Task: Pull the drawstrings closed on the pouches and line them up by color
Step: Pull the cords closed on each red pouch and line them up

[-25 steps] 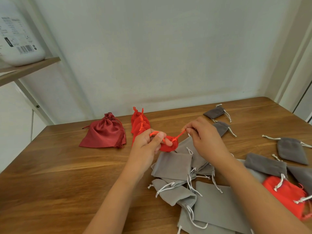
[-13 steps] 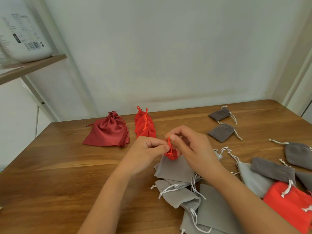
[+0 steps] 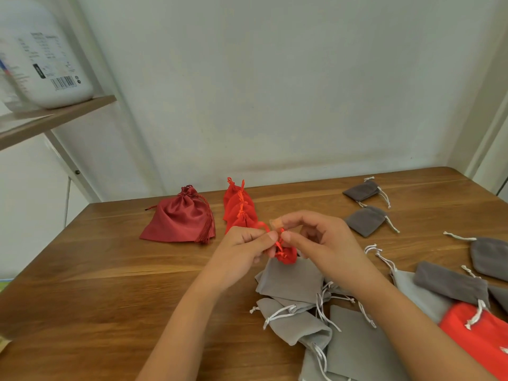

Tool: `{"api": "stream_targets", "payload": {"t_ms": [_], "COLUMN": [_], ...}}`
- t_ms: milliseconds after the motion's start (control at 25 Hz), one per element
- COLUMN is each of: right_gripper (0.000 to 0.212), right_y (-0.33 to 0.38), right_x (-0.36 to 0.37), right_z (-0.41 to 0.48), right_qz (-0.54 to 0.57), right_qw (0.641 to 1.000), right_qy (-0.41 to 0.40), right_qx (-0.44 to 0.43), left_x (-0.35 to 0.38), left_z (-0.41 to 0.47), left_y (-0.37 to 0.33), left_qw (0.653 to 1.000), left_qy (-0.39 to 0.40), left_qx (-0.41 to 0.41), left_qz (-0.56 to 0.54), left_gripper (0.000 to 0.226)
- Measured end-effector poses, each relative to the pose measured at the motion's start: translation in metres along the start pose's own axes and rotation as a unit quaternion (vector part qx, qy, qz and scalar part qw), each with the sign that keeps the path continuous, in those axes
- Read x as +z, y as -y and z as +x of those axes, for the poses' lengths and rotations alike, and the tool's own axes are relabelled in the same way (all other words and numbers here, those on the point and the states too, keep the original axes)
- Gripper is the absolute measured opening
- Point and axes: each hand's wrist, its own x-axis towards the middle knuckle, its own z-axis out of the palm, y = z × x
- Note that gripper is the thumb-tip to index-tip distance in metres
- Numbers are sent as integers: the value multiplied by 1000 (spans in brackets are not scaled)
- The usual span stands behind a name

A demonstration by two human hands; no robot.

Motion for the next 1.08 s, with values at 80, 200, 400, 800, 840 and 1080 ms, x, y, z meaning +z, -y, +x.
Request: {"api": "stream_targets", "payload": {"t_ms": [80, 200, 400, 800, 840, 1080], "right_gripper": [28, 23, 10, 4, 6, 20], "right_y": [-1, -5, -8, 3, 4, 9], "right_x": [-2, 0, -6, 5, 5, -6], "right_z": [1, 2, 3, 2, 2, 2], "right_qz": [-30, -91, -136, 126, 137, 67], "right_qw": [999, 995, 986, 990, 989, 997], "right_qy": [0, -2, -89, -47, -47, -34], "right_qx": [-10, -38, -28, 35, 34, 20], "left_x": [-1, 1, 0, -5, -5, -5], "left_z": [0, 0, 1, 5, 5, 3], "left_y": [0, 1, 1, 5, 5, 1], "left_qw": [1000, 1000, 999, 954, 951, 973], "left_qy": [-12, -13, -3, -38, -48, -78], "left_qx": [-2, -7, -39, -145, -150, -96], "left_qz": [-20, -22, -33, -259, -267, -192], "left_gripper": [42, 31, 25, 15, 13, 16]}}
